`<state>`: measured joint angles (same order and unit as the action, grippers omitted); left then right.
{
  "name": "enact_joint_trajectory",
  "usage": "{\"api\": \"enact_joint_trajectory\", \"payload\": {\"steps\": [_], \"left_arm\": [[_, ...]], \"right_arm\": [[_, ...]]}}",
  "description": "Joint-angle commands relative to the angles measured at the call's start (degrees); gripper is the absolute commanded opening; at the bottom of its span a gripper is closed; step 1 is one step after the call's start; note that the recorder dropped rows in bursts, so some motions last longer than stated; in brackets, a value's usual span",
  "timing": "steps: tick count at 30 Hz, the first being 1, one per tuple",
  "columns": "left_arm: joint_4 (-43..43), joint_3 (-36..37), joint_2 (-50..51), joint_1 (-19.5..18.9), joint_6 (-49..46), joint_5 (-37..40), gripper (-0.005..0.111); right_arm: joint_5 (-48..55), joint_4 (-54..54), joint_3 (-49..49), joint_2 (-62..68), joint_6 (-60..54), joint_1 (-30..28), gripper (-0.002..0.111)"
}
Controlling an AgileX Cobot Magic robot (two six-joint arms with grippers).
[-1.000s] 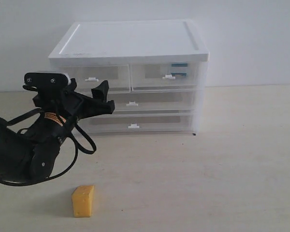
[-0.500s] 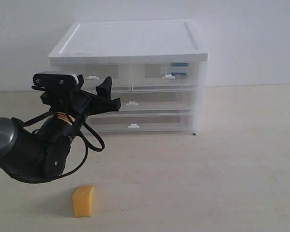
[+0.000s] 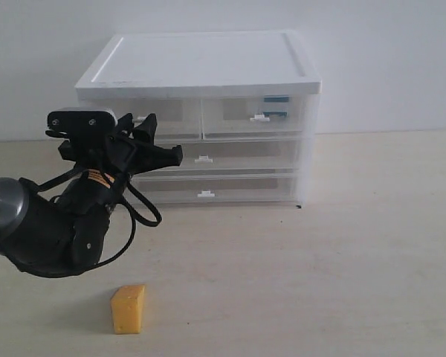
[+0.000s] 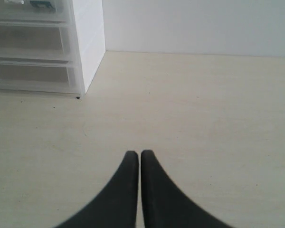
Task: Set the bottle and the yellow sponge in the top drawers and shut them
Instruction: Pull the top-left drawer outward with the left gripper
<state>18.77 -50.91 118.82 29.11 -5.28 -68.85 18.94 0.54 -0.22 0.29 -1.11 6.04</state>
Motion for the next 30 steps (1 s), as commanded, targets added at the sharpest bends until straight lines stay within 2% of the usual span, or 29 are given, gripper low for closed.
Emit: {"api": "enact_joint_trajectory", "payload": {"steps": [1,8,14,30], "left_arm": [[-1.15,-1.25,0.5,-0.4,-0.29,3.28,0.004],[-0.39,3.66,0.29,-0.39,-0.29,-1.11,0.004],[-0.1,8.32,-2.39,0.07,0.09,-1.11,0.004],[9.97,15.14,-8.47,10.67,-3.28,-1.11,0.004]], "right_arm": [[-0.54,0.02,0.22,-0.29,-0.05,-0.19,0.0],[-0.54,0.02,0.22,-0.29,-0.05,-0.19,0.0],[-0.54,0.02,0.22,-0.29,-0.05,-0.19,0.0],[-0.54,0.02,0.22,-0.29,-0.05,-0.19,0.0]]}}
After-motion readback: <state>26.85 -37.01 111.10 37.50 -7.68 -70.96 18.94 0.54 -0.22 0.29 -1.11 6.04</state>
